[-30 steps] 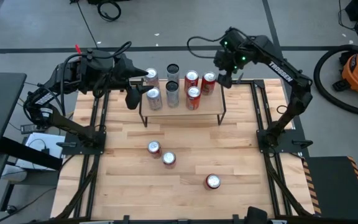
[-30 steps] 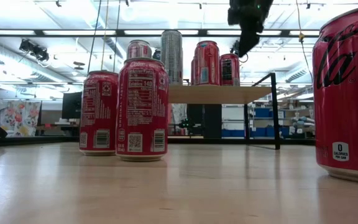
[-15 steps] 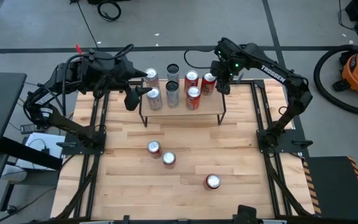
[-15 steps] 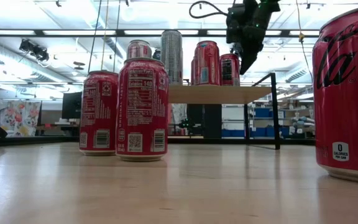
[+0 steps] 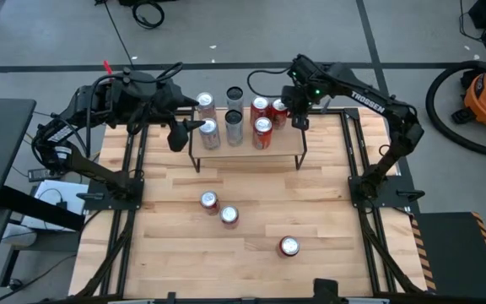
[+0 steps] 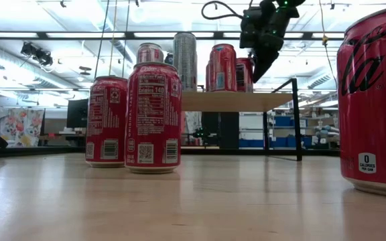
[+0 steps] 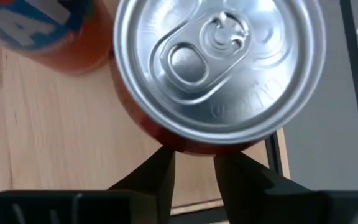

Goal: Place canned beverage on shelf
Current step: Adjust the soda cans on the shelf

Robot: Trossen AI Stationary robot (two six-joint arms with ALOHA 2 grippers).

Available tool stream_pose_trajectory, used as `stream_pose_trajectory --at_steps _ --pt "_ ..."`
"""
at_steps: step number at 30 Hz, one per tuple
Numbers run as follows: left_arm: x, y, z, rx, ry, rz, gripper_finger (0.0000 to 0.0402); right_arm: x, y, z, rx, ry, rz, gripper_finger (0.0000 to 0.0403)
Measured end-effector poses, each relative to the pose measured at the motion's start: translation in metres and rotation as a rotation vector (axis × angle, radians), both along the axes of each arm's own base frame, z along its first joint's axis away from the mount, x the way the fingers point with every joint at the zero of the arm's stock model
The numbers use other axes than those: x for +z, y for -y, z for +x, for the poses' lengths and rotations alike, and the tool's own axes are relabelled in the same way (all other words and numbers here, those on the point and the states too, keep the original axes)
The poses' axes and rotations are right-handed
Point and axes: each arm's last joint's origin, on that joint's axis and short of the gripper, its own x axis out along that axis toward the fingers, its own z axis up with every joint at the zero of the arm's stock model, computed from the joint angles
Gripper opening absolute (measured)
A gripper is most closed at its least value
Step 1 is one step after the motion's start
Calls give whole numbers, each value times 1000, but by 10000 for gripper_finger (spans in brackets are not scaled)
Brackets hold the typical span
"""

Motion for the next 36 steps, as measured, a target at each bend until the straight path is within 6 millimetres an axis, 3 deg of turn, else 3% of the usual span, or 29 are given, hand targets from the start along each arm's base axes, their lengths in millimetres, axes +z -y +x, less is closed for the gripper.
stream_pose_trajectory --at_steps 13,26,36 --pt "0 0 0 0 -1 -1 288 4 -4 14 39 73 -70 107" --pt "-1 0 0 0 -8 -2 288 6 -4 11 12 26 -82 107" --pt "-1 0 0 3 -6 -7 288 -9 0 17 -16 77 -75 107"
